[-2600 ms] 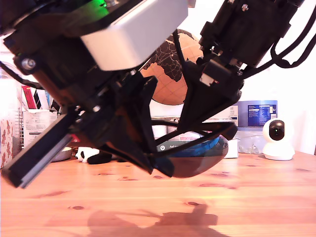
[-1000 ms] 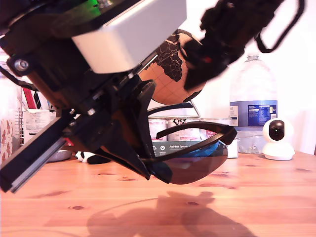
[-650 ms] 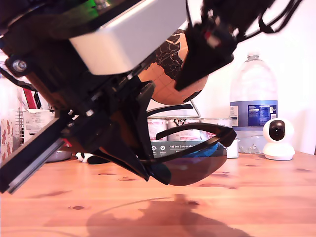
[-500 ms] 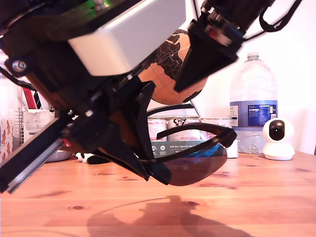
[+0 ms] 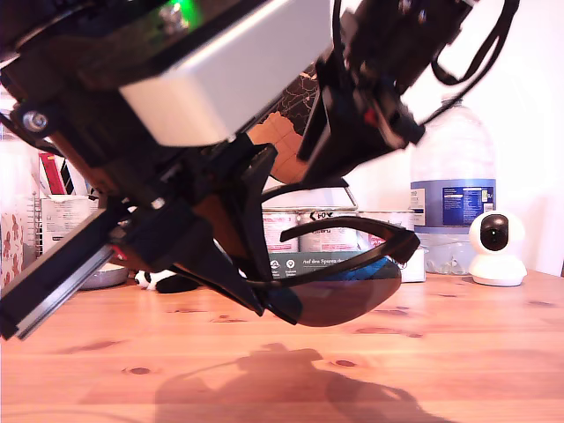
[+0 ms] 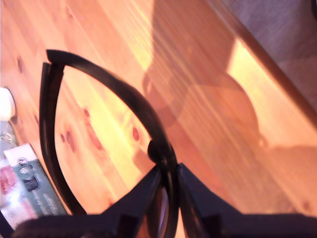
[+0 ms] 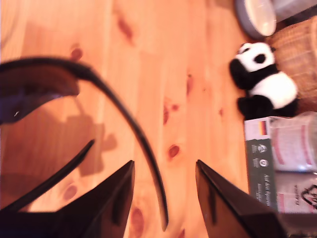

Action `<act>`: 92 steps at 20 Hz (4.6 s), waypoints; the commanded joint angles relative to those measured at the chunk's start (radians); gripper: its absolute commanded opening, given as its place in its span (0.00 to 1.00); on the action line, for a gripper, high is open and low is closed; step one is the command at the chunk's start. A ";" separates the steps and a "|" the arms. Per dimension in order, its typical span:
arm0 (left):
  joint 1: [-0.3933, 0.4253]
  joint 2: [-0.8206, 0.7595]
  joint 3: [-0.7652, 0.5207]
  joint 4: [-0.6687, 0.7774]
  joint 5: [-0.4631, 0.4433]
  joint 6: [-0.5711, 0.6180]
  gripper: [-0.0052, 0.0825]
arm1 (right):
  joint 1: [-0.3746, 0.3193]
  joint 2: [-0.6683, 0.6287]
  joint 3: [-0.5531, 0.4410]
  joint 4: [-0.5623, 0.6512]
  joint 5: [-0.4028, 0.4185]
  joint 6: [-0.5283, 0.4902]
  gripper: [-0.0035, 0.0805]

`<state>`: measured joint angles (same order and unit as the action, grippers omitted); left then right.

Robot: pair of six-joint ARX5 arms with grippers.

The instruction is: Pick up the sunglasses and open them, then place them back on the table

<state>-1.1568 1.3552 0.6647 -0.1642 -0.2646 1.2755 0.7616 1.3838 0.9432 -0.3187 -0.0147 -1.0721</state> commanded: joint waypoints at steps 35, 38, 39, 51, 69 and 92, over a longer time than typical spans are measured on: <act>0.040 -0.003 -0.010 -0.029 0.002 0.008 0.04 | -0.092 0.023 0.176 -0.449 0.129 0.753 0.46; 0.050 -0.003 -0.010 -0.010 0.006 0.008 0.04 | -0.077 0.023 0.194 -0.517 -0.060 0.888 0.46; 0.050 -0.003 -0.010 -0.008 0.009 0.008 0.04 | -0.074 0.023 0.194 -0.517 -0.089 0.929 0.46; 0.050 -0.003 -0.010 0.016 0.010 0.008 0.04 | -0.005 0.105 0.194 -0.425 -0.193 1.045 0.53; 0.050 -0.003 -0.010 -0.005 0.012 0.008 0.04 | -0.005 0.182 0.194 -0.448 0.253 1.076 0.53; 0.051 -0.003 -0.010 -0.107 0.022 0.017 0.04 | -0.119 0.182 0.331 -0.335 0.369 1.151 0.52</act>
<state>-1.1057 1.3556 0.6651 -0.2703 -0.2508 1.2865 0.6456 1.5669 1.2572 -0.6804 0.3508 0.0776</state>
